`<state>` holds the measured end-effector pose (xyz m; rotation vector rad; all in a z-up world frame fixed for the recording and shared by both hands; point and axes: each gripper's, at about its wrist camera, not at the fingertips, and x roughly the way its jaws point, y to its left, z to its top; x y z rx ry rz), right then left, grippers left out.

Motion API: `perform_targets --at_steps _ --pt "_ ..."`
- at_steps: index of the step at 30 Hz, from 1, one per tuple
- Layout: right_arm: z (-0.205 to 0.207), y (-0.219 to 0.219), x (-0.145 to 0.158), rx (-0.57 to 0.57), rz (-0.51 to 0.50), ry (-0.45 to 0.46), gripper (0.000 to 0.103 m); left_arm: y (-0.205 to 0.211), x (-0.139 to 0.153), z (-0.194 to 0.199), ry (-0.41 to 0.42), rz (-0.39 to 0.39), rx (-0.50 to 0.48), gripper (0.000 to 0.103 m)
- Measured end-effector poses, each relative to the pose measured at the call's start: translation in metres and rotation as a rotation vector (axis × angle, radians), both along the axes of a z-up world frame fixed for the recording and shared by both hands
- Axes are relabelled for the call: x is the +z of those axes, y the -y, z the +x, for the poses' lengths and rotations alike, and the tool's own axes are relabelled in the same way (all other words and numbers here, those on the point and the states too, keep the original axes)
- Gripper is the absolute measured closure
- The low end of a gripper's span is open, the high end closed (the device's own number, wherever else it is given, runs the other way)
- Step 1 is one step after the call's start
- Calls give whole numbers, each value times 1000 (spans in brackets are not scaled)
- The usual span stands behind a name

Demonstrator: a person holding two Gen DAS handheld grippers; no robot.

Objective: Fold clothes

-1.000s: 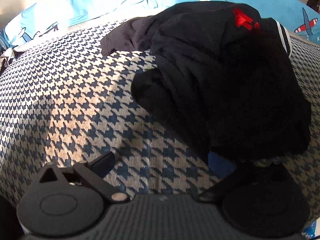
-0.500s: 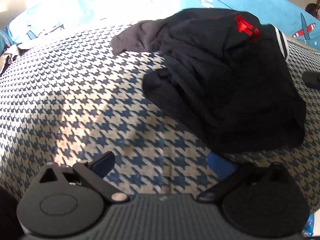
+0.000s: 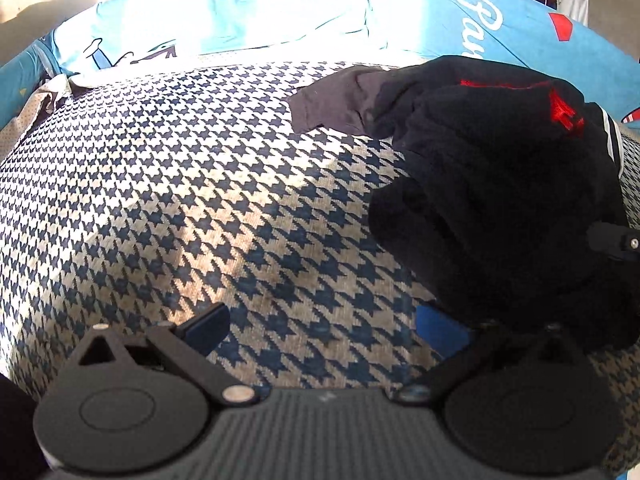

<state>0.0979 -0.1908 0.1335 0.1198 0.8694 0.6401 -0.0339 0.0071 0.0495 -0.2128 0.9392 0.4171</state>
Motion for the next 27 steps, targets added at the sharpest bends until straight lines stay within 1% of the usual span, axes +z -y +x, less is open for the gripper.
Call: perform_targets --at_steps 2,4,7,13,16,18,20,22,24,26,27 --pt "-2 -10 -2 36 -3 7 77 -5 -2 0 9 6 2 0" --pt "-5 -19 -3 71 -5 13 75 -11 -5 2 16 6 9 0" --pt "-7 -33 -3 108 1 25 73 -23 -7 5 21 7 19 0" --pt "-12 -58 -3 166 2 50 73 -51 -7 20 0 36 27 0" --pt "-14 -69 -6 188 -13 61 73 -63 -7 31 -10 40 7 0" --pt "-15 -76 -9 197 -29 65 70 -69 -7 35 -4 55 -4 0" --pt "-16 -84 -13 202 -43 70 61 -75 -8 34 17 65 -2 0" --pt "-17 -91 -15 210 -52 85 57 -81 -10 31 41 67 8 0" --pt "-19 -101 -18 221 -66 104 52 -88 -13 28 51 51 38 0" --pt "-20 -111 -20 228 -80 120 46 -96 -15 28 48 16 62 0" --pt "-21 -116 -21 229 -90 129 45 -100 -15 28 46 -1 74 0"
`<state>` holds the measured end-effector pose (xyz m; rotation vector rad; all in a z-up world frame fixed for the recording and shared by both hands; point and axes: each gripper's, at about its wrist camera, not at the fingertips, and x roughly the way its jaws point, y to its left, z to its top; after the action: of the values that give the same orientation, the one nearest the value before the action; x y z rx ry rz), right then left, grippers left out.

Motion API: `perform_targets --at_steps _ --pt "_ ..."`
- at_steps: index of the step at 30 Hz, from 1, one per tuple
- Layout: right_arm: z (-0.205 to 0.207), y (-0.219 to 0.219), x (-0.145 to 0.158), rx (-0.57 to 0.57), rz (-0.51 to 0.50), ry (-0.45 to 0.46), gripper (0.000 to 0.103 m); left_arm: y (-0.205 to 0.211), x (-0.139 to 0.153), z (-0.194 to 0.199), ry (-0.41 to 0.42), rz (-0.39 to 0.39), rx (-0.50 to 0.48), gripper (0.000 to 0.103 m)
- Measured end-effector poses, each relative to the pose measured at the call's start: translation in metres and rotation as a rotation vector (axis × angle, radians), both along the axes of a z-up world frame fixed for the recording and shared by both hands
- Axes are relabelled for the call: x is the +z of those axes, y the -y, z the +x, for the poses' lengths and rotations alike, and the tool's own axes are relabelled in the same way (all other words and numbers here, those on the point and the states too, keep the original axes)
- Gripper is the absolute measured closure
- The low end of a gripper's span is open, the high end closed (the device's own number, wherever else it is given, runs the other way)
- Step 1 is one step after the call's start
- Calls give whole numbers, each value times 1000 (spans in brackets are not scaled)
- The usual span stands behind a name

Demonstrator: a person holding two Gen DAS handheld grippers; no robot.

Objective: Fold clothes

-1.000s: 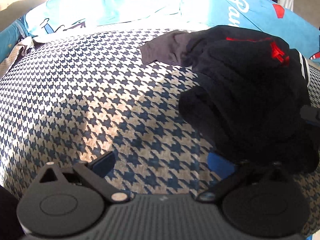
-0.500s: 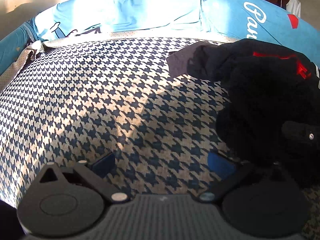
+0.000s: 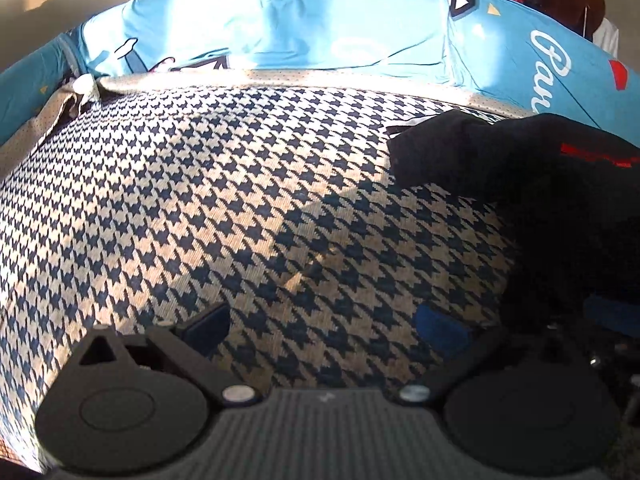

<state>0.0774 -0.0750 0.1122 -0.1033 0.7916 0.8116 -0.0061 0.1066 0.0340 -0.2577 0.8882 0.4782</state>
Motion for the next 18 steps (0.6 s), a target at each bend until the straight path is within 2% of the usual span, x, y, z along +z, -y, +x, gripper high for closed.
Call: perform_targets --at_steps 2,6,13,15,17,18 --pt "0 -10 -2 0 -18 20 40 -4 1 -1 8 -11 11 0" --pt "2 -24 -6 -18 -41 64 31 -8 3 0 -2 15 46 0" --pt "14 -36 -19 -54 -109 71 31 -27 2 -1 -13 -51 94 0" --pt "16 -40 -25 -70 -149 84 33 -29 3 -2 -7 -61 103 0" --pt "17 -43 -30 -90 -186 108 49 -30 4 -3 -2 -68 104 0" --pt "17 -44 -31 -100 -198 123 52 -30 4 -3 -2 -69 102 0"
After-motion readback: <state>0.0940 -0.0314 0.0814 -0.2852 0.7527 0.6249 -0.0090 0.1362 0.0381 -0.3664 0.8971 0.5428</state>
